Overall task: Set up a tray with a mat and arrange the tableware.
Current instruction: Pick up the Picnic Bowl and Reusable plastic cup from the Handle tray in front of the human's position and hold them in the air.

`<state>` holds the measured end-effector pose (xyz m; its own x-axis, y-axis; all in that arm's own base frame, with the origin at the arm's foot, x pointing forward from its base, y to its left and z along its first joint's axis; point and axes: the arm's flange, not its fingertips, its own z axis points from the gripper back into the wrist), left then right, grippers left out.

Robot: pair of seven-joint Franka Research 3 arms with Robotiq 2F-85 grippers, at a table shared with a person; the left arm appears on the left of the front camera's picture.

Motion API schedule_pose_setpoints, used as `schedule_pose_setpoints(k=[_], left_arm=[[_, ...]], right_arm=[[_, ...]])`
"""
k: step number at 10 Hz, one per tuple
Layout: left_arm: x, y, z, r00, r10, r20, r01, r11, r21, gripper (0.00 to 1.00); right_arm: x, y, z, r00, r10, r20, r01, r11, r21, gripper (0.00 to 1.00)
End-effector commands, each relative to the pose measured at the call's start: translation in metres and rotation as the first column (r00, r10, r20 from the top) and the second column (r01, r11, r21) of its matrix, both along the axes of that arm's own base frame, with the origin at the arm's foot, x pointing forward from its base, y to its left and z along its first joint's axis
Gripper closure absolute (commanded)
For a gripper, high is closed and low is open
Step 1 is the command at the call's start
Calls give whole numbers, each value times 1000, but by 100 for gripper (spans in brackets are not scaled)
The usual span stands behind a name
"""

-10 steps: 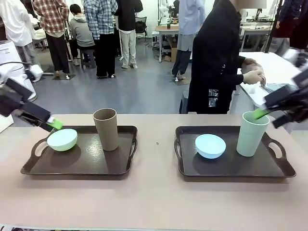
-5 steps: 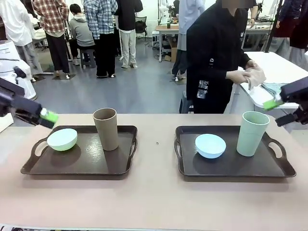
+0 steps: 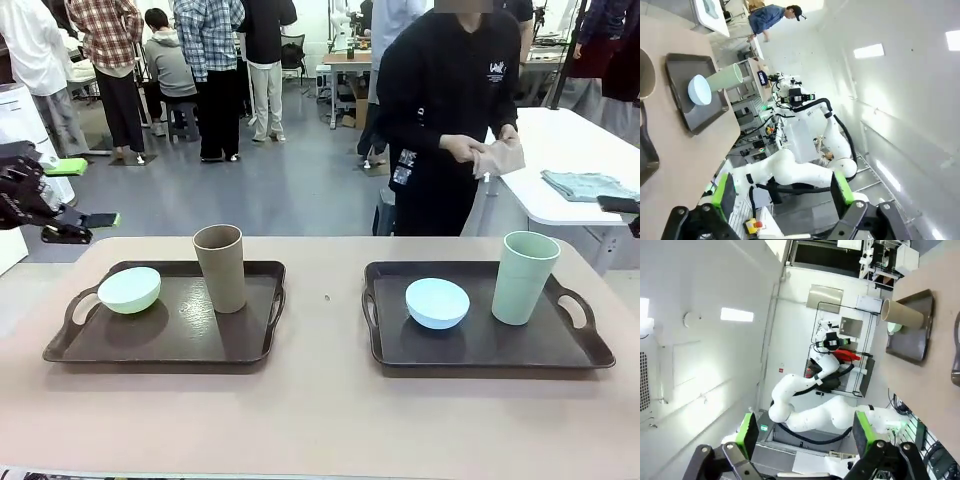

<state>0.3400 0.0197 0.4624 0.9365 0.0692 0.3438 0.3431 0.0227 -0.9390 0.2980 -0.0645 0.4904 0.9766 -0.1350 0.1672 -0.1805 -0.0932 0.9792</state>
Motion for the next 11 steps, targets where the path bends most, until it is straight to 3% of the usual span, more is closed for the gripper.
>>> schedule_pose_setpoints(k=[1,11], left_arm=[[-11,10,19,995,10,97,-14,999,42,0],[-11,10,19,995,10,97,-14,999,42,0]], right_arm=[[-2,16,12,998,-11,64,22,985,-170,0],[-2,16,12,998,-11,64,22,985,-170,0]])
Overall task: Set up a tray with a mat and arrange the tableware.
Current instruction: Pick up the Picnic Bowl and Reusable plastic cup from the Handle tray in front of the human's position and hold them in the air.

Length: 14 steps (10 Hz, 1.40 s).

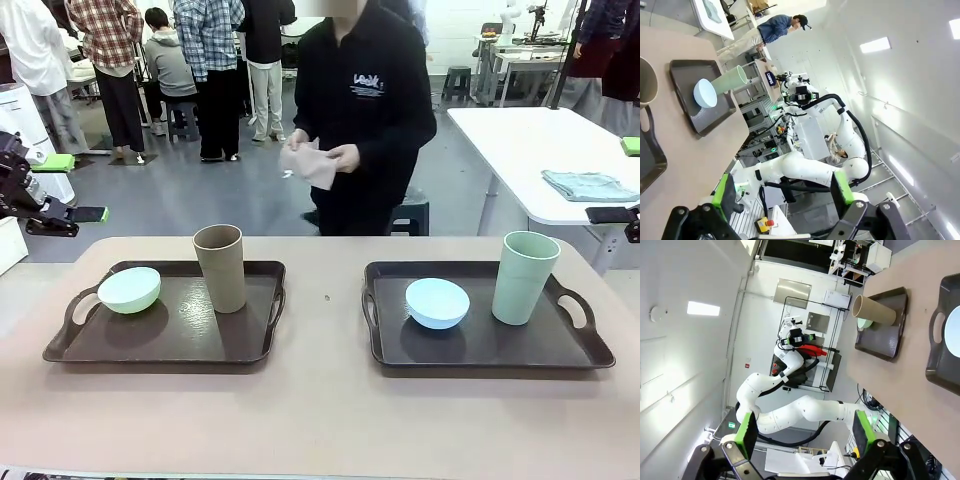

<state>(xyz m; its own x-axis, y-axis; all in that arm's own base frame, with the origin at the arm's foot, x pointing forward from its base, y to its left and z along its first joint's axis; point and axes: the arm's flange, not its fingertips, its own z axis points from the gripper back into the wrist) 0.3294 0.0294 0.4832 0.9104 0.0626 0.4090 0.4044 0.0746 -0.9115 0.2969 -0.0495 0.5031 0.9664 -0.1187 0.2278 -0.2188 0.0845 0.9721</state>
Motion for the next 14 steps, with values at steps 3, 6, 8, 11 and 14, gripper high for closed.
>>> schedule_pose_setpoints(k=[3,6,8,11,14], left_arm=[[-1,0,-1,1000,-2,30,3,1000,-8,0],[-1,0,-1,1000,-2,30,3,1000,-8,0],[-1,0,-1,1000,-2,30,3,1000,-8,0],[-1,0,-1,1000,-2,30,3,1000,-8,0],[-1,0,-1,1000,-2,30,3,1000,-8,0]], right_arm=[[-1,1,-1,1000,5,23,-5,1000,5,0],[-1,1,-1,1000,5,23,-5,1000,5,0],[-1,1,-1,1000,5,23,-5,1000,5,0],[-1,1,-1,1000,5,23,-5,1000,5,0],[-1,1,-1,1000,5,23,-5,1000,5,0]])
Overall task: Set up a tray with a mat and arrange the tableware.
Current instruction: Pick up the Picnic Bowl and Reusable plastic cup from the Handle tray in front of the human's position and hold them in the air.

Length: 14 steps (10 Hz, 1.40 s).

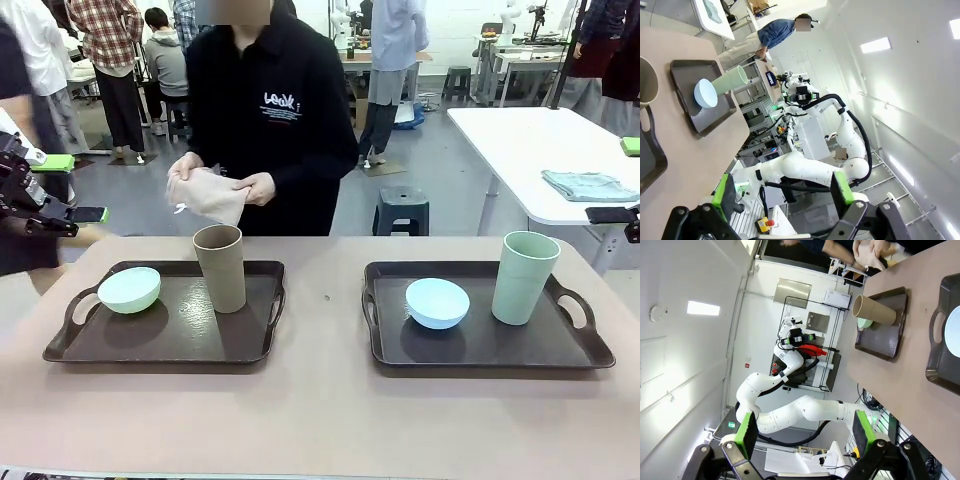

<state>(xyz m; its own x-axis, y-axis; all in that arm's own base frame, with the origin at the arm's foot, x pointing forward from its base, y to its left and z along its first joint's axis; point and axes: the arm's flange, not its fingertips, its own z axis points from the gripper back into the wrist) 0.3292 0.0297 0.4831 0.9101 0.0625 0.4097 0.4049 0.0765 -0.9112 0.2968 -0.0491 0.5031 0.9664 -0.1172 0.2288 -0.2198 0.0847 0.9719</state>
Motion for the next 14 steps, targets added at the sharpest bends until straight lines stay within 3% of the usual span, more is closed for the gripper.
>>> schedule_pose_setpoints(k=[1,14], left_arm=[[-1,0,-1,1000,-3,30,3,1000,-10,0],[-1,0,-1,1000,-3,30,3,1000,-10,0]], right_arm=[[-1,1,-1,1000,4,22,-4,1000,6,0],[-1,1,-1,1000,4,22,-4,1000,6,0]])
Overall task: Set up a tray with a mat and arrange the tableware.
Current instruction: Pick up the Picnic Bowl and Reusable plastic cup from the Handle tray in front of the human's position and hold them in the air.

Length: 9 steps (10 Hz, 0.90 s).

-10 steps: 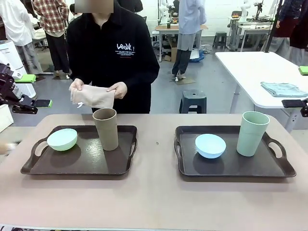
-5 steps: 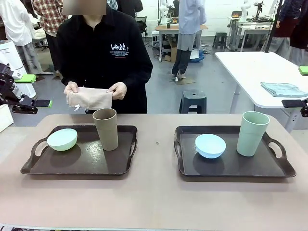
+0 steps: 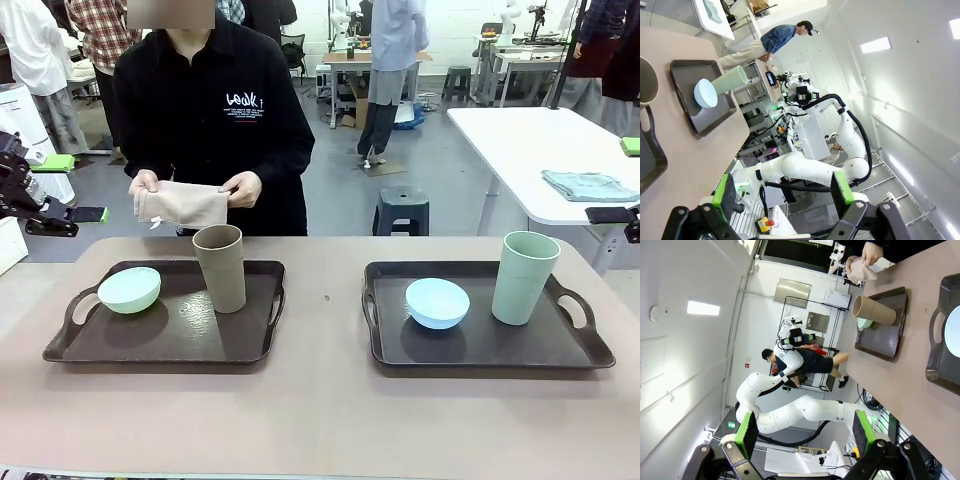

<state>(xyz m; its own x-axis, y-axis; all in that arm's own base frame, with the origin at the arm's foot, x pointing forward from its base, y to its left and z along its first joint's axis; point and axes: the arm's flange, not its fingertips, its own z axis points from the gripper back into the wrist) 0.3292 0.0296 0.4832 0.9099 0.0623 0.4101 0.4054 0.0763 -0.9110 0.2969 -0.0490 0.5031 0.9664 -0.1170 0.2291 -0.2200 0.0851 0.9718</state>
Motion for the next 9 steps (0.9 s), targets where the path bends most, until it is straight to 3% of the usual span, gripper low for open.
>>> schedule_pose_setpoints(k=[1,3,4,5,6,7,8,9], left_arm=[[-1,0,-1,1000,-3,29,3,1000,-9,0],[-1,0,-1,1000,-3,29,3,1000,-9,0],[0,0,0,1000,0,0,0,1000,0,0],[-9,-5,17,997,-3,83,-8,991,134,0],[-17,-9,32,980,13,200,-74,951,300,0],[-20,-10,46,959,14,282,-142,889,436,0],[-21,-8,62,930,11,367,-235,788,570,0],[-16,-6,76,893,-19,450,-341,625,703,0]], right_arm=[[-1,1,-1,1000,4,22,-4,1000,6,0],[0,0,0,1000,0,0,0,1000,0,0],[8,21,23,992,40,118,-21,987,-159,0],[12,51,52,957,133,259,-36,937,-347,0],[23,85,78,906,178,384,27,881,-472,0],[34,120,99,834,244,495,100,816,-570,0],[50,155,110,751,311,583,185,748,-638,0],[71,182,109,628,392,673,321,657,-682,0]])
